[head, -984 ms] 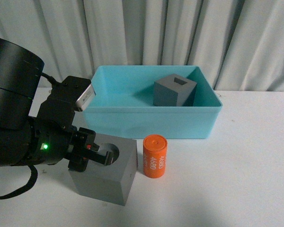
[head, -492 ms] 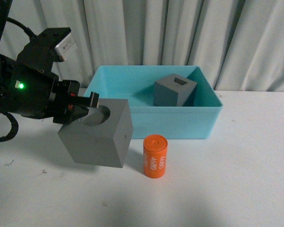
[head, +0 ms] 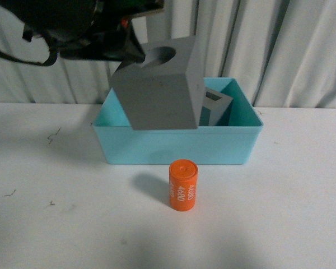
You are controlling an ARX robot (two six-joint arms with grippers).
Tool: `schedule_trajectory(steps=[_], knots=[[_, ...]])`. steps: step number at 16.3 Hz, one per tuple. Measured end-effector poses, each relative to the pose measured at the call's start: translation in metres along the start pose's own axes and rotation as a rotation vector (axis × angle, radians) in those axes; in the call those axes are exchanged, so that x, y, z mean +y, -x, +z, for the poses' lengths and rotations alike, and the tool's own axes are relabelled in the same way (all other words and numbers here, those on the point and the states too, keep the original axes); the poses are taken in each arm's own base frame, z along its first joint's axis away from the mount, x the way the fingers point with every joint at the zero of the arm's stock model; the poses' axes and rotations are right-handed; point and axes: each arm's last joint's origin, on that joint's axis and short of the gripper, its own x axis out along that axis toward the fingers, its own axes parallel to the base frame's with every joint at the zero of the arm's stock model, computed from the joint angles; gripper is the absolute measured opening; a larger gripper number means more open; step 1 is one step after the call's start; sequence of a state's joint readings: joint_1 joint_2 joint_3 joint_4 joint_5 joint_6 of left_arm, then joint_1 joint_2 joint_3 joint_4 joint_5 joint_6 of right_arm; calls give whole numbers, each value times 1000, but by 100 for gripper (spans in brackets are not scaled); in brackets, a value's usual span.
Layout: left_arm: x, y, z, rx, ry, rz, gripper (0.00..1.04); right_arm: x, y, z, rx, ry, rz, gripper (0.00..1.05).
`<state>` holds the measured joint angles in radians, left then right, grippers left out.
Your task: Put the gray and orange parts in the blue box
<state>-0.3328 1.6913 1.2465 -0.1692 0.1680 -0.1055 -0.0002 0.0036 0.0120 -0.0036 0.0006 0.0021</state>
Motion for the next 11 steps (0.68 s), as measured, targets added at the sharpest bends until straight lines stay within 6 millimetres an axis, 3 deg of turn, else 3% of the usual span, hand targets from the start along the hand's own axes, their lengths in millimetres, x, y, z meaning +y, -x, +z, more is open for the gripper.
schedule_trajectory(steps=[2, 7, 11], knots=[[-16, -10, 18, -5, -7, -16, 18, 0, 0, 0, 0, 0, 0, 98], [-42, -63, 40, 24, -35, -18, 18, 0, 0, 0, 0, 0, 0, 98], [-25, -102, 61, 21, -12, 49, 18, 0, 0, 0, 0, 0, 0, 98]])
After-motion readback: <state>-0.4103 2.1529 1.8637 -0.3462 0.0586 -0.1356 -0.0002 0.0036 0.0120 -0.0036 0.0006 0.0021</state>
